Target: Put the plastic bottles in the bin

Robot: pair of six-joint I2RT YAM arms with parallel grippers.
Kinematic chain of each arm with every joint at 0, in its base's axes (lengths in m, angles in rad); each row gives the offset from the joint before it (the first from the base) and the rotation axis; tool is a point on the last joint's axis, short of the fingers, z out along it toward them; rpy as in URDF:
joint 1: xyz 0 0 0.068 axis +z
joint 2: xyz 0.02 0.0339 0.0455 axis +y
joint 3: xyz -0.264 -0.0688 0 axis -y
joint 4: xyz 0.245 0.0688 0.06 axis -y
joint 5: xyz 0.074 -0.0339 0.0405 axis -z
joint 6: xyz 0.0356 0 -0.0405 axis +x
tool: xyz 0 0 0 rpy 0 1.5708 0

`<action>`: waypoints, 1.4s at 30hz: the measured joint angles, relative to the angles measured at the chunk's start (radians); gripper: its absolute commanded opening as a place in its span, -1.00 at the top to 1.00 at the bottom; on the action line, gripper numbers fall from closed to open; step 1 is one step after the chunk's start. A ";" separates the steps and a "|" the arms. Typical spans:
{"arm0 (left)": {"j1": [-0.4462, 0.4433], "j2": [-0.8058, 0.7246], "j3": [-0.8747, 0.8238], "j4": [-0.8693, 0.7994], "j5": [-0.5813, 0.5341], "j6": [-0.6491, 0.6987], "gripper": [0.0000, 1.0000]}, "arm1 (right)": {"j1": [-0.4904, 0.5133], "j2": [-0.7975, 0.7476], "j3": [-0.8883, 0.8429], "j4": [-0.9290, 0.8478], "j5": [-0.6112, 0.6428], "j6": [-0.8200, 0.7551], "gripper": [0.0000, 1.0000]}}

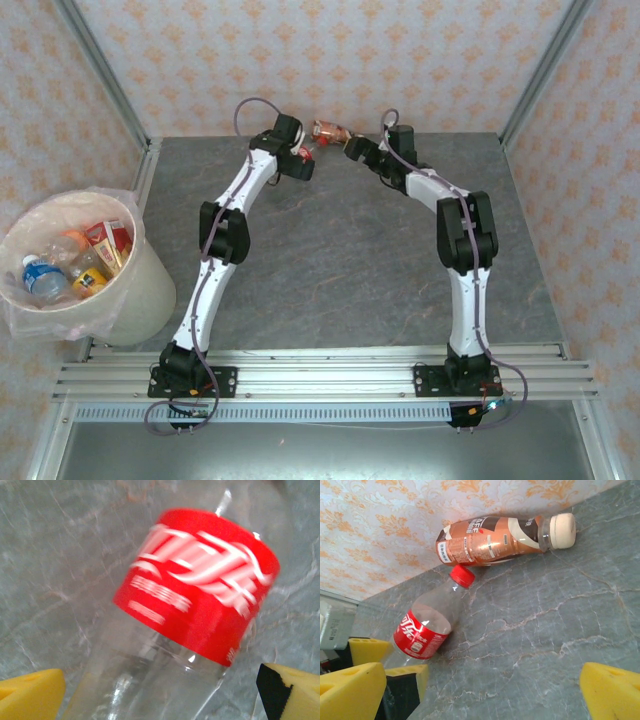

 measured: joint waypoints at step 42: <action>-0.109 -1.299 -0.966 -0.035 -0.486 -0.370 0.09 | 0.000 -0.583 -0.528 -0.054 0.083 -0.010 -0.99</action>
